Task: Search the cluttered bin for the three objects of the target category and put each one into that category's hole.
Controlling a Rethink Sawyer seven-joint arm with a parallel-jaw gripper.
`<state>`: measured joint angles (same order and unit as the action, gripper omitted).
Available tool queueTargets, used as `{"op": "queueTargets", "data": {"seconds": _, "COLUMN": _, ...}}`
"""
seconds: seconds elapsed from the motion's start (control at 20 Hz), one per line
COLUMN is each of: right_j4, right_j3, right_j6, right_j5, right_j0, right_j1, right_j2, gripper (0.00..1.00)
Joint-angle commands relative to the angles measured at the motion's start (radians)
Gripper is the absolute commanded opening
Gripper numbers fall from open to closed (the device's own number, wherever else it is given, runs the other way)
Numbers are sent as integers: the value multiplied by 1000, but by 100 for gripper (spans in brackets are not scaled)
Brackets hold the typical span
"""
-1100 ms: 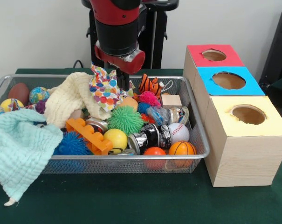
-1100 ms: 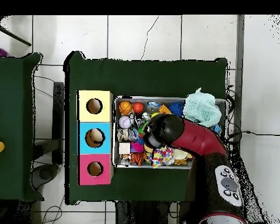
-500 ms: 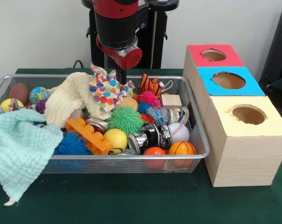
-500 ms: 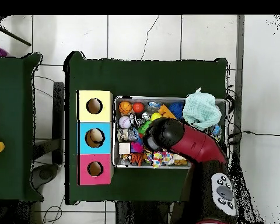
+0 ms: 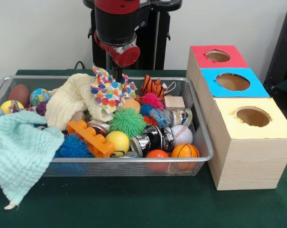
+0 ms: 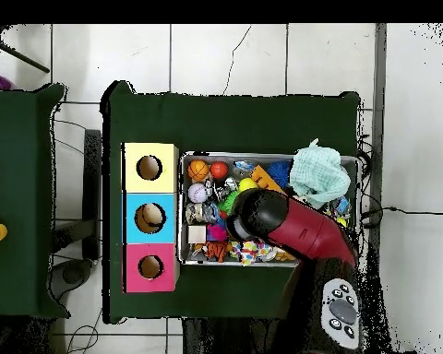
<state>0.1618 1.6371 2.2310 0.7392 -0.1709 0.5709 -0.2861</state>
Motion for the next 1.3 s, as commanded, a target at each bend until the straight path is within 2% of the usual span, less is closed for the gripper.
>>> {"op": "queueTargets", "data": {"seconds": 0.05, "right_j4": 67, "right_j3": -1, "right_j6": 338, "right_j5": -6, "right_j0": 42, "right_j1": -38, "right_j2": -49, "gripper": 0}}
{"op": "queueTargets", "data": {"seconds": 0.3, "right_j4": 100, "right_j3": 25, "right_j6": 334, "right_j5": -13, "right_j0": 52, "right_j1": -37, "right_j2": -50, "gripper": 0}}
{"op": "queueTargets", "data": {"seconds": 0.5, "right_j4": 130, "right_j3": 38, "right_j6": 374, "right_j5": 3, "right_j0": 79, "right_j1": -36, "right_j2": -71, "gripper": 0}}
{"op": "queueTargets", "data": {"seconds": 0.9, "right_j4": 247, "right_j3": 59, "right_j6": 497, "right_j5": 24, "right_j0": 132, "right_j1": -57, "right_j2": -106, "gripper": 0}}
{"op": "queueTargets", "data": {"seconds": 1.1, "right_j4": 290, "right_j3": 85, "right_j6": 530, "right_j5": -9, "right_j0": 150, "right_j1": -62, "right_j2": -125, "gripper": 0}}
{"op": "queueTargets", "data": {"seconds": 1.2, "right_j4": 319, "right_j3": 124, "right_j6": 560, "right_j5": -41, "right_j0": 171, "right_j1": -48, "right_j2": -130, "gripper": 0}}
{"op": "queueTargets", "data": {"seconds": 1.3, "right_j4": 311, "right_j3": 107, "right_j6": 642, "right_j5": 6, "right_j0": 230, "right_j1": -66, "right_j2": -196, "gripper": 0}}
